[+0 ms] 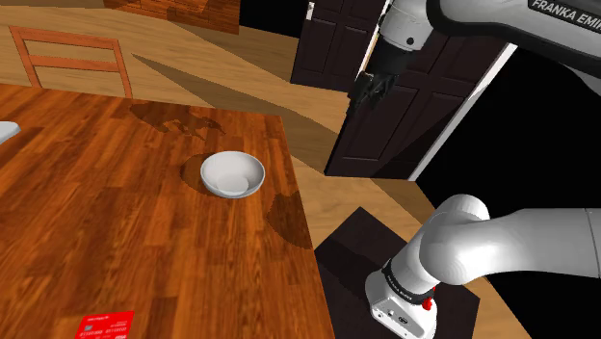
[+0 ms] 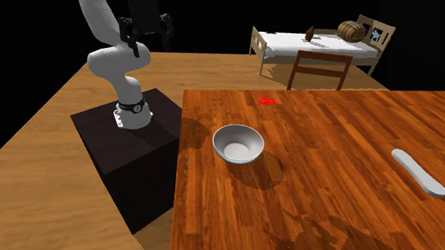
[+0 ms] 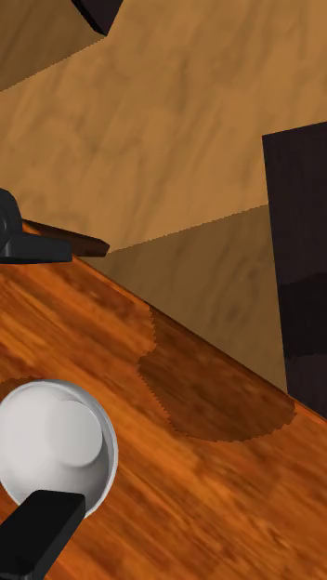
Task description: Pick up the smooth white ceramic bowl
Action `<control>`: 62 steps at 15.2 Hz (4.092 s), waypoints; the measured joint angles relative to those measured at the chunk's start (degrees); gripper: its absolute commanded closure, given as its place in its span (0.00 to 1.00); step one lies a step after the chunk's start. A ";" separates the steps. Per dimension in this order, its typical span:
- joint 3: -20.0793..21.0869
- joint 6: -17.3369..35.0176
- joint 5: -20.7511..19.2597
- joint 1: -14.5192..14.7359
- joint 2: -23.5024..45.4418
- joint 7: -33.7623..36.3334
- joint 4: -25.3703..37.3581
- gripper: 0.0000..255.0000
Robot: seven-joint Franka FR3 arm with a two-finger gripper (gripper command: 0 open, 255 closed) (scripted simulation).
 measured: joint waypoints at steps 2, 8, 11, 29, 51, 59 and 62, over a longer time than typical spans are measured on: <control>0.09 0.86 0.13 0.05 0.64 0.16 -0.23 0.00; 0.99 11.55 1.34 0.57 7.33 1.64 -4.06 0.00; 1.65 17.08 2.04 0.93 11.86 2.57 -4.88 0.00; 4.82 43.31 3.82 2.75 45.68 7.16 3.90 0.00; 4.93 46.62 3.80 2.87 47.65 7.29 2.60 1.00; 4.88 40.56 3.86 2.80 44.32 7.37 5.34 1.00; 4.83 38.30 3.89 2.75 43.39 7.35 6.66 1.00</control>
